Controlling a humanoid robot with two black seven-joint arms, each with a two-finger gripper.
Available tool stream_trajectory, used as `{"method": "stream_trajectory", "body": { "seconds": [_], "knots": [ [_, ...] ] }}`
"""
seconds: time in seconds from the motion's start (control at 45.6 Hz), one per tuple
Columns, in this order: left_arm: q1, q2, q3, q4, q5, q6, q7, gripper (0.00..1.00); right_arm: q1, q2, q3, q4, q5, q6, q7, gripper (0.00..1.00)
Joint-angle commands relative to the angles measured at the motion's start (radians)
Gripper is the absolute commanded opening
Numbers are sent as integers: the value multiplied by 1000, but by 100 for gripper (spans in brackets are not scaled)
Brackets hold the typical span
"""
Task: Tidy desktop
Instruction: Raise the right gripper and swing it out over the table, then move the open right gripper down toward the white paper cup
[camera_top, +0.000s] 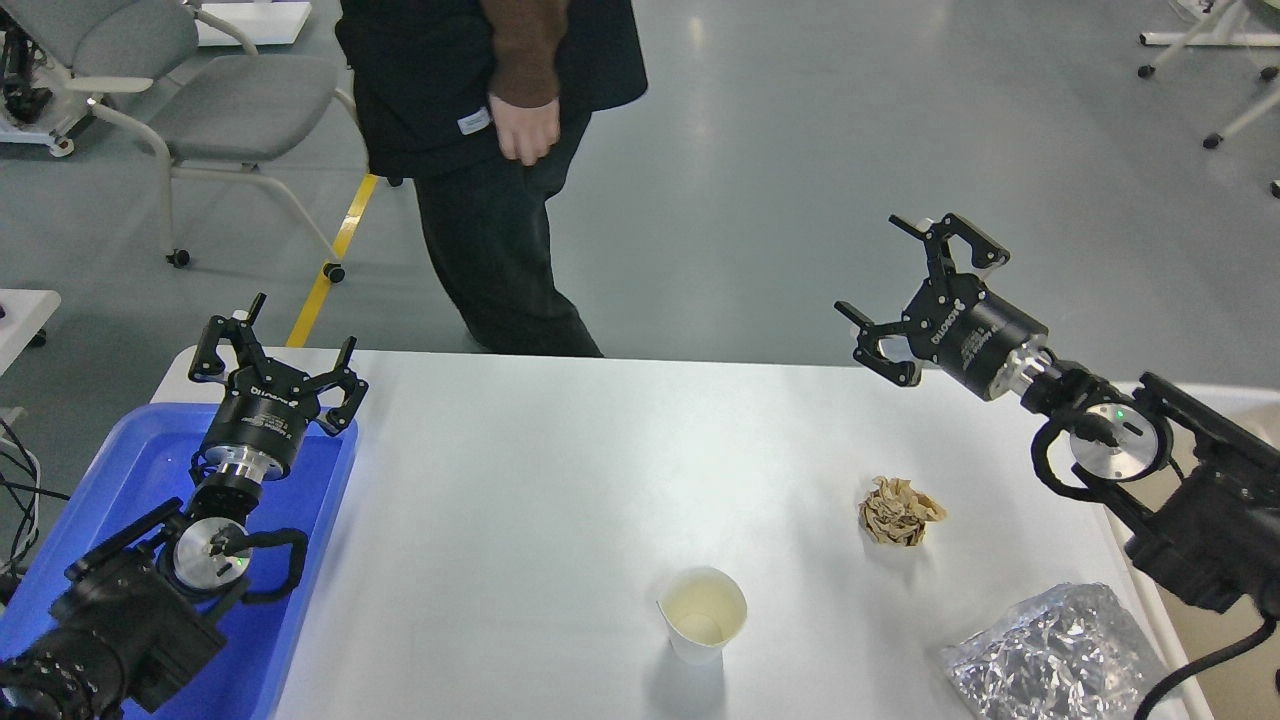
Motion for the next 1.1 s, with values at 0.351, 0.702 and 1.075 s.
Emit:
{"method": "stream_trajectory", "body": {
  "seconds": [0.351, 0.702, 1.075],
  "knots": [
    [0, 0, 0, 0, 0, 0, 0, 100, 223, -232, -360, 435, -307, -165, -50, 100],
    [0, 0, 0, 0, 0, 0, 0, 100, 651, -353, -862, 584, -393, -154, -52, 100],
    [0, 2, -2, 0, 0, 0, 0, 100, 998, -255, -1370, 710, -423, -242, -55, 100]
  ]
}}
